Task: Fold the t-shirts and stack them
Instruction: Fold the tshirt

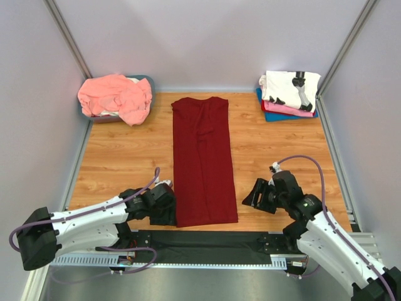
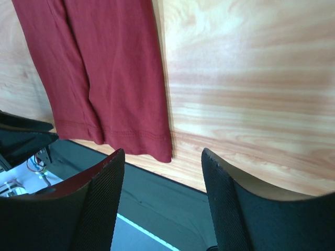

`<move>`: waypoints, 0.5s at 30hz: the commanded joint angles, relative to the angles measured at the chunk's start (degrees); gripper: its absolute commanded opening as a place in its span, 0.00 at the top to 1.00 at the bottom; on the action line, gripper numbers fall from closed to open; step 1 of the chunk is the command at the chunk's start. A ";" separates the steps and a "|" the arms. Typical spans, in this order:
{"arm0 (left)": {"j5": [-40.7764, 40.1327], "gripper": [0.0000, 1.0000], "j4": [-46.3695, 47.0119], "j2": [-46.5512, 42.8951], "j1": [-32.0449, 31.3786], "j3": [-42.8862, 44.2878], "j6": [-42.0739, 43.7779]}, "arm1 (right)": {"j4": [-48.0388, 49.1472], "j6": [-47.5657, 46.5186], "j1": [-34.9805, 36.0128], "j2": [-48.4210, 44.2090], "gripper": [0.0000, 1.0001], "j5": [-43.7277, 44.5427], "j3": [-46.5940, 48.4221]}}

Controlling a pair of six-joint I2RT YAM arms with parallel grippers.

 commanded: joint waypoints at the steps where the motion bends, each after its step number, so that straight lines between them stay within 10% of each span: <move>1: 0.78 0.43 3.90 -0.32 -0.65 -0.56 -2.01 | 3.79 6.71 4.37 1.46 0.39 0.47 -1.80; 15: -2.73 0.42 -4.35 -12.96 -0.73 1.46 -2.45 | 18.47 14.09 18.97 17.80 0.39 6.88 -5.85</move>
